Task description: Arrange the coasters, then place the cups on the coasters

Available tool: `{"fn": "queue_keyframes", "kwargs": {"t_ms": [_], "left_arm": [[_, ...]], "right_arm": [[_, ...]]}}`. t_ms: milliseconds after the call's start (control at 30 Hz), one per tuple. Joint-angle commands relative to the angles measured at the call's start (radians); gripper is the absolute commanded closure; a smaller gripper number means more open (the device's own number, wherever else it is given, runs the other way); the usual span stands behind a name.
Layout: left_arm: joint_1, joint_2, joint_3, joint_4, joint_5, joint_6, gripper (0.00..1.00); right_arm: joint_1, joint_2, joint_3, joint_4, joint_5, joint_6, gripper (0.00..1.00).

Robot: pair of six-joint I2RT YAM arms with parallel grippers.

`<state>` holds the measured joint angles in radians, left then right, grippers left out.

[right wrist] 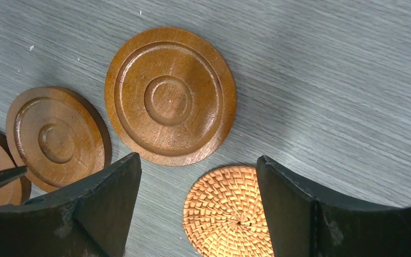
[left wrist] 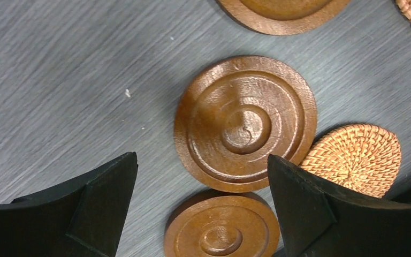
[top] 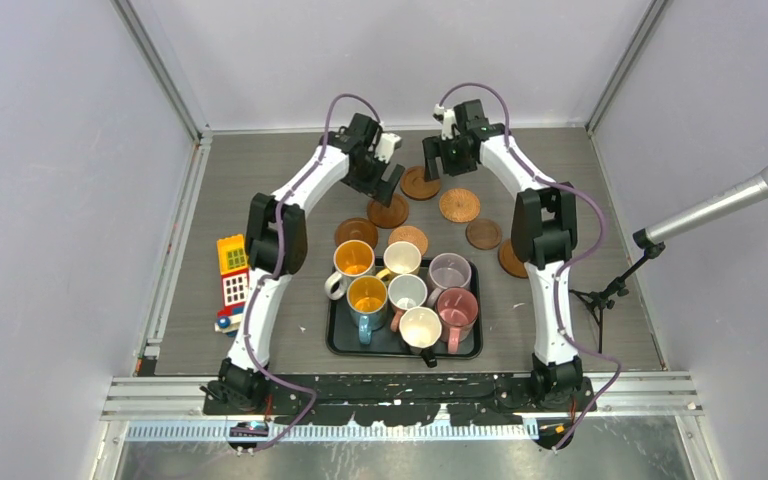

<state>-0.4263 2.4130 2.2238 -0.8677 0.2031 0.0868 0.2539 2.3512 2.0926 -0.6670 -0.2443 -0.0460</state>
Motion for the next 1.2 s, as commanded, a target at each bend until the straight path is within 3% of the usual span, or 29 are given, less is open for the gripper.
{"fn": "queue_keyframes", "kwargs": {"t_ms": [0,400,700,867,1167], "left_arm": [[-0.009,-0.006,-0.027,0.052,-0.010,0.011,0.07],[-0.025,0.022,-0.073,0.127,-0.148,0.079,0.14],[0.011,0.023,-0.079,0.135,-0.182,0.057,0.30],[0.048,0.030,-0.069,0.118,-0.194,0.039,0.36],[0.169,0.043,-0.046,0.059,-0.195,0.006,0.40]], "right_arm": [[0.018,0.022,0.033,0.004,0.012,-0.006,0.17],[0.057,0.069,0.052,0.008,0.053,-0.016,0.18],[0.099,0.107,0.075,0.010,0.073,-0.017,0.30],[0.116,0.122,0.097,0.010,0.071,-0.011,0.37],[0.166,0.154,0.142,0.017,0.038,-0.011,0.39]]}}
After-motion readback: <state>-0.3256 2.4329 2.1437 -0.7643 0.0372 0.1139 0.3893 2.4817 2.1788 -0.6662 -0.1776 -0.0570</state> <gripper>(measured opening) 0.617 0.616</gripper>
